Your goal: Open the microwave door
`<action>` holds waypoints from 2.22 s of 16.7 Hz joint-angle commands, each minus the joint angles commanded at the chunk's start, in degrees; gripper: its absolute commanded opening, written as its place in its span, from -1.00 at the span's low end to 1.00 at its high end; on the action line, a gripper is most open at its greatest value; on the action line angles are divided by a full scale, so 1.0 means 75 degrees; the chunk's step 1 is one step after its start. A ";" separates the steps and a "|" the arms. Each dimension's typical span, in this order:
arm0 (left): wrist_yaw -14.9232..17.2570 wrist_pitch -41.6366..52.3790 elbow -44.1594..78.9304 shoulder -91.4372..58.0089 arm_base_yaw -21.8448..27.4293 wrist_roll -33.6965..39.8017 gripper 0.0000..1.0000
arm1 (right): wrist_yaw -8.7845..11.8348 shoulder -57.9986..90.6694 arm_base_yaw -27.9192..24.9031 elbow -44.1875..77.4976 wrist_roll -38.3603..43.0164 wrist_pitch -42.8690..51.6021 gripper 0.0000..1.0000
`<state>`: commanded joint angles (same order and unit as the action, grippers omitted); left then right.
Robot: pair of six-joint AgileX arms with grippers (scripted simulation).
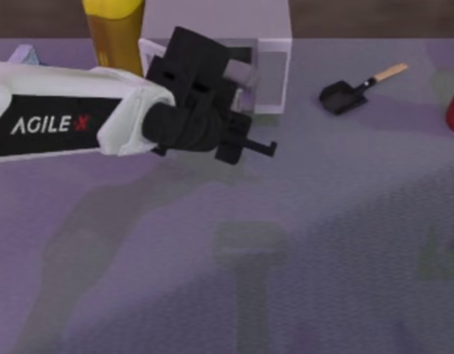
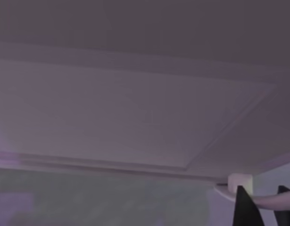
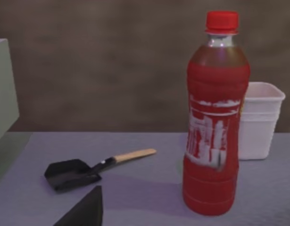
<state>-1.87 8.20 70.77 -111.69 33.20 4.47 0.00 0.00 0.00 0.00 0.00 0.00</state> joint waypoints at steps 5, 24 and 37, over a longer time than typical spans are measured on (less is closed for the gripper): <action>0.0000 0.0000 0.0000 0.0000 0.0000 0.0000 -1.00 | 0.0000 0.0000 0.0000 0.0000 0.0000 0.0000 1.00; 0.0166 -0.0026 -0.0100 0.0064 -0.0015 -0.0122 -1.00 | 0.0000 0.0000 0.0000 0.0000 0.0000 0.0000 1.00; 0.0307 -0.0078 -0.0250 0.0175 -0.0126 -0.0356 -1.00 | 0.0000 0.0000 0.0000 0.0000 0.0000 0.0000 1.00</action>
<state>0.43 7.61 68.89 -110.38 32.26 1.80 0.00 0.00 0.00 0.00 0.00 0.00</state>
